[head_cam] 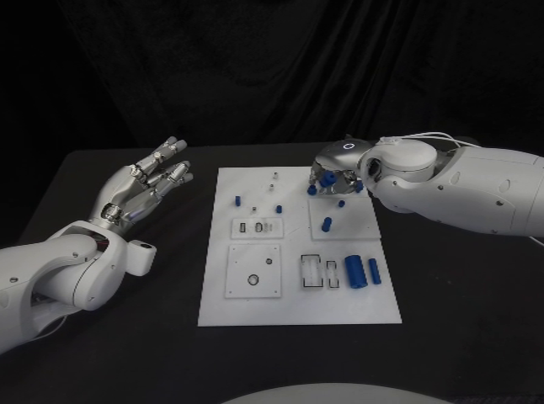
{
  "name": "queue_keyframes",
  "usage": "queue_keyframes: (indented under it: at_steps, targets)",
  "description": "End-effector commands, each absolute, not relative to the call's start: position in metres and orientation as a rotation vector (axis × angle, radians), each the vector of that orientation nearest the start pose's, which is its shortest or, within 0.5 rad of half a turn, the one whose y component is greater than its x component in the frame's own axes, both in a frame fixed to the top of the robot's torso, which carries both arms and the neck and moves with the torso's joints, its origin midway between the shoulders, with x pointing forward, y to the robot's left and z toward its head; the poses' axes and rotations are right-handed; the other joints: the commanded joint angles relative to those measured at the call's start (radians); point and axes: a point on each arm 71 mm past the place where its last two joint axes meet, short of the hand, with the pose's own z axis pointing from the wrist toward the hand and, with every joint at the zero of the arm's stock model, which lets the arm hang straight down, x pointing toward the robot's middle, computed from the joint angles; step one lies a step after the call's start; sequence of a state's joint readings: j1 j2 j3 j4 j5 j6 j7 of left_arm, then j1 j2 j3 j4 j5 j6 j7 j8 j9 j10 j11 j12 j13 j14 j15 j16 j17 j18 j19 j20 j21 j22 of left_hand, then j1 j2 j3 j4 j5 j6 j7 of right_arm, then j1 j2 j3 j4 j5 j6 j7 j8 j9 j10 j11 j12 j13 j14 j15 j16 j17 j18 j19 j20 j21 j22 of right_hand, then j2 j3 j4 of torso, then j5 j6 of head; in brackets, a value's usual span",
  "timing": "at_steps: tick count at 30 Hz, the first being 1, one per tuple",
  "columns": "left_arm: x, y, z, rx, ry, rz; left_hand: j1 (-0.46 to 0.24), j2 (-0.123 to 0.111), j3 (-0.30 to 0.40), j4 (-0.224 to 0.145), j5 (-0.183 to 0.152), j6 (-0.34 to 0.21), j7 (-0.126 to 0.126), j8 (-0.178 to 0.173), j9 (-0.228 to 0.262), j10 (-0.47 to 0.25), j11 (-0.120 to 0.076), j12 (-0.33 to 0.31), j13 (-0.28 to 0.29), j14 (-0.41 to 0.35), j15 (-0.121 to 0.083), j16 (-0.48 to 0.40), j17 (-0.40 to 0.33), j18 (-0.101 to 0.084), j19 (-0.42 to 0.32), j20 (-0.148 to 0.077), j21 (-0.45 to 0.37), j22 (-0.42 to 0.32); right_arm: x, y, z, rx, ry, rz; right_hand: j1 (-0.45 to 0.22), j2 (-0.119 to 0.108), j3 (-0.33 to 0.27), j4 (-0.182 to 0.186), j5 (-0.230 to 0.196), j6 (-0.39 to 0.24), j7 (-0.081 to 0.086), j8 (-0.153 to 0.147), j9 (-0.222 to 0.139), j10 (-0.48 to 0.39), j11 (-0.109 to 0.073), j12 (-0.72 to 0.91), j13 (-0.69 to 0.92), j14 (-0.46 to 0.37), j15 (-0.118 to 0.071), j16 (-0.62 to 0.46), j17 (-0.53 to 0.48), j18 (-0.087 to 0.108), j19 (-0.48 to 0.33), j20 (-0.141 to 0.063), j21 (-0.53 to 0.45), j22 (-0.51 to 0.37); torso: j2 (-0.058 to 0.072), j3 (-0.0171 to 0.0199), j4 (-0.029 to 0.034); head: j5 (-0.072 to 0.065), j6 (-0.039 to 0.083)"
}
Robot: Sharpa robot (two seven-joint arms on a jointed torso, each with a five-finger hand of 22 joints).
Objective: Assemble the parts on the task board
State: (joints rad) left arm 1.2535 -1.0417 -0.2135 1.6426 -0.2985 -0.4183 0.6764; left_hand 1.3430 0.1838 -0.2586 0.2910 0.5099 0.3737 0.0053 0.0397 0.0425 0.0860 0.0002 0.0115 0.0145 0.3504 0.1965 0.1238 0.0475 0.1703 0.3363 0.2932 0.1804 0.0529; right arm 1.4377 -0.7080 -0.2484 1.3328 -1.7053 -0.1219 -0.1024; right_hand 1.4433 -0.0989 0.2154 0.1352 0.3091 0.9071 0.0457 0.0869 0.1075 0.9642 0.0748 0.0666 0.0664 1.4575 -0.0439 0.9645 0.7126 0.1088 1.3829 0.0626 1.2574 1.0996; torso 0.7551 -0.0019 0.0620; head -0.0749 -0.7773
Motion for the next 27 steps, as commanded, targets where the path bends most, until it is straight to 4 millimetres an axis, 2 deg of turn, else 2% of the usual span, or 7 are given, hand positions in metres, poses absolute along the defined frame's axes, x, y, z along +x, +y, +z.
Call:
queue_keyframes:
  at_steps: [1, 9, 13, 19, 23, 25, 27]
  targets:
    - [0.4399, 0.2660, -0.1713, -0.548, 1.215, -1.507, 0.001, 0.013, 0.003, 0.001, 0.008, 0.000, -0.002, 0.002, 0.000, 0.000, 0.011, 0.004, 0.001, -0.009, 0.000, -0.003, -0.002, -0.019, -0.009, -0.001, -0.004, -0.001, 0.5346, -0.1917, -0.1600, -0.591, 1.674, 0.276, 0.000, -0.006, 0.006, 0.000, -0.002, 0.001, -0.007, -0.004, 0.000, -0.009, 0.000, -0.003, 0.000, -0.006, 0.001, 0.007, 0.005, -0.011, -0.005, 0.000, -0.005, 0.000, 0.004, -0.0012, 0.0016, -0.007, 0.002]
    - [0.4398, 0.2660, -0.1712, -0.548, 1.214, -1.503, 0.003, 0.013, 0.003, 0.001, 0.017, 0.001, -0.001, 0.002, 0.000, 0.001, 0.012, 0.004, 0.001, -0.008, 0.001, -0.002, -0.001, -0.019, -0.007, -0.001, -0.004, -0.001, 0.5354, -0.1915, -0.1615, -0.589, 1.661, 0.285, 0.001, -0.006, 0.010, -0.005, -0.002, -0.007, -0.013, -0.012, -0.002, -0.022, 0.001, -0.005, 0.000, -0.008, 0.002, 0.018, 0.016, -0.011, -0.008, 0.002, -0.002, 0.005, 0.007, -0.0007, 0.0018, -0.002, 0.003]
    - [0.4404, 0.2671, -0.1715, -0.550, 1.215, -1.498, 0.004, 0.014, 0.004, 0.001, 0.021, -0.001, 0.000, 0.002, 0.000, 0.001, 0.013, 0.004, 0.001, -0.009, 0.002, -0.001, -0.001, -0.019, -0.007, -0.001, -0.004, -0.002, 0.5354, -0.1903, -0.1610, -0.592, 1.647, 0.298, -0.008, -0.004, 0.008, -0.012, -0.003, -0.055, -0.037, -0.025, -0.012, -0.066, -0.005, -0.005, 0.000, -0.010, -0.001, 0.032, 0.028, -0.012, -0.008, 0.001, 0.006, 0.021, 0.009, -0.0006, 0.0000, 0.003, 0.003]
    - [0.4411, 0.2680, -0.1721, -0.554, 1.220, -1.493, 0.009, 0.016, 0.006, 0.000, 0.029, -0.004, 0.002, 0.002, -0.001, -0.001, 0.016, 0.004, 0.001, -0.008, 0.004, 0.001, -0.001, -0.019, -0.005, -0.001, -0.003, -0.001, 0.5356, -0.1888, -0.1602, -0.596, 1.634, 0.311, -0.015, 0.001, 0.007, -0.011, -0.003, -0.073, -0.048, -0.025, -0.017, -0.067, -0.004, -0.002, 0.002, -0.011, 0.000, 0.036, 0.031, -0.012, -0.008, 0.001, 0.008, 0.026, 0.009, -0.0002, 0.0016, 0.003, 0.001]
    - [0.4419, 0.2685, -0.1726, -0.557, 1.225, -1.490, 0.013, 0.016, 0.008, 0.000, 0.036, -0.006, 0.003, 0.001, -0.001, -0.002, 0.017, 0.003, 0.001, -0.008, 0.006, 0.002, -0.001, -0.019, -0.005, -0.001, -0.004, -0.002, 0.5358, -0.1880, -0.1596, -0.600, 1.623, 0.322, -0.019, 0.004, 0.007, -0.010, -0.003, -0.075, -0.050, -0.023, -0.018, -0.062, -0.004, -0.001, 0.003, -0.012, 0.000, 0.036, 0.031, -0.012, -0.010, 0.001, 0.007, 0.026, 0.009, -0.0005, 0.0008, 0.004, 0.000]
    - [0.4422, 0.2687, -0.1729, -0.559, 1.227, -1.490, 0.014, 0.016, 0.008, -0.001, 0.037, -0.006, 0.004, 0.001, -0.001, -0.002, 0.018, 0.003, 0.001, -0.009, 0.006, 0.002, -0.001, -0.019, -0.005, -0.001, -0.004, -0.002, 0.5357, -0.1878, -0.1594, -0.602, 1.620, 0.326, -0.023, 0.008, 0.008, -0.009, -0.002, -0.053, -0.048, -0.011, -0.012, -0.051, -0.003, 0.002, 0.005, -0.012, 0.000, 0.042, 0.037, -0.013, -0.010, 0.002, 0.010, 0.032, 0.010, -0.0013, 0.0022, 0.004, 0.000]
    - [0.4425, 0.2687, -0.1732, -0.560, 1.229, -1.489, 0.017, 0.016, 0.010, -0.001, 0.042, -0.008, 0.005, 0.001, -0.001, -0.002, 0.018, 0.003, 0.001, -0.008, 0.007, 0.003, -0.001, -0.020, -0.005, -0.001, -0.004, -0.002, 0.5356, -0.1875, -0.1593, -0.604, 1.617, 0.329, -0.026, 0.009, 0.007, -0.009, -0.002, -0.047, -0.046, -0.007, -0.010, -0.040, -0.004, 0.005, 0.007, -0.012, 0.000, 0.046, 0.041, -0.013, -0.009, 0.002, 0.012, 0.037, 0.010, -0.0003, 0.0010, 0.004, 0.000]
